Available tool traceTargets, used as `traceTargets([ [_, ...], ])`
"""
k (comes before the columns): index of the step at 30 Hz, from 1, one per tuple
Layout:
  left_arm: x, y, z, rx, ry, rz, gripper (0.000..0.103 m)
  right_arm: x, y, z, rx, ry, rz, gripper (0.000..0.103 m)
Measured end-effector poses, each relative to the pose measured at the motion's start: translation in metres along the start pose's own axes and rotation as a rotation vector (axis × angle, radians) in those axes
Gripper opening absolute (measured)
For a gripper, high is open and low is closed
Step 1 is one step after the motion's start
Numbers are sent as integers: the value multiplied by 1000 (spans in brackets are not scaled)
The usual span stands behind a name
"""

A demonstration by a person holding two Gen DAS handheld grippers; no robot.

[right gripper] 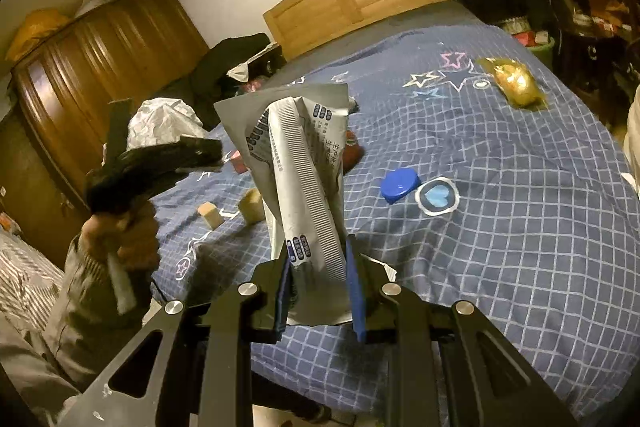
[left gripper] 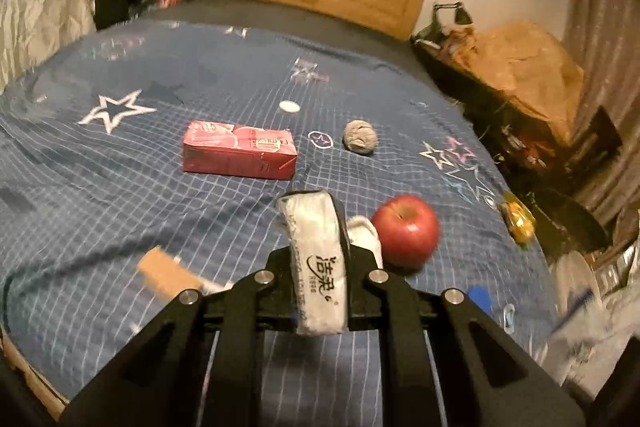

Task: Collect trash
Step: 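Lift both held items and carry them toward the white bucket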

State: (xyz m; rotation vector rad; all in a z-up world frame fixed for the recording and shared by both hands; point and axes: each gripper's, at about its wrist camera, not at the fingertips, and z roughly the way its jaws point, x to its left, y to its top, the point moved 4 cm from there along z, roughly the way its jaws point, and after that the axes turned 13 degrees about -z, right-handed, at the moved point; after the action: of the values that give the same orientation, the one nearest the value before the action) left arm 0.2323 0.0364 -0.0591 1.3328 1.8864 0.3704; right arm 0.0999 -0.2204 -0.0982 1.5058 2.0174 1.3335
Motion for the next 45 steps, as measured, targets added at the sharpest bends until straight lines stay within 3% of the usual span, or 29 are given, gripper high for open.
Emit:
traceTargets([
  [4,1,-23,-23,-14,-13,21,12,10,-1,-4,-1,-17,-26,26],
  [18,-23,-80,-51,-94,141,172,12,34,-10,-11,8,-79,-96,26],
  [28,-37,-97,-61,-148,199,251,12,36,-16,-25,-14,-92,-101,26],
  [45,-67,-110,-68,-176,196,318,12,26,-18,-53,-68,-125,-78,26],
])
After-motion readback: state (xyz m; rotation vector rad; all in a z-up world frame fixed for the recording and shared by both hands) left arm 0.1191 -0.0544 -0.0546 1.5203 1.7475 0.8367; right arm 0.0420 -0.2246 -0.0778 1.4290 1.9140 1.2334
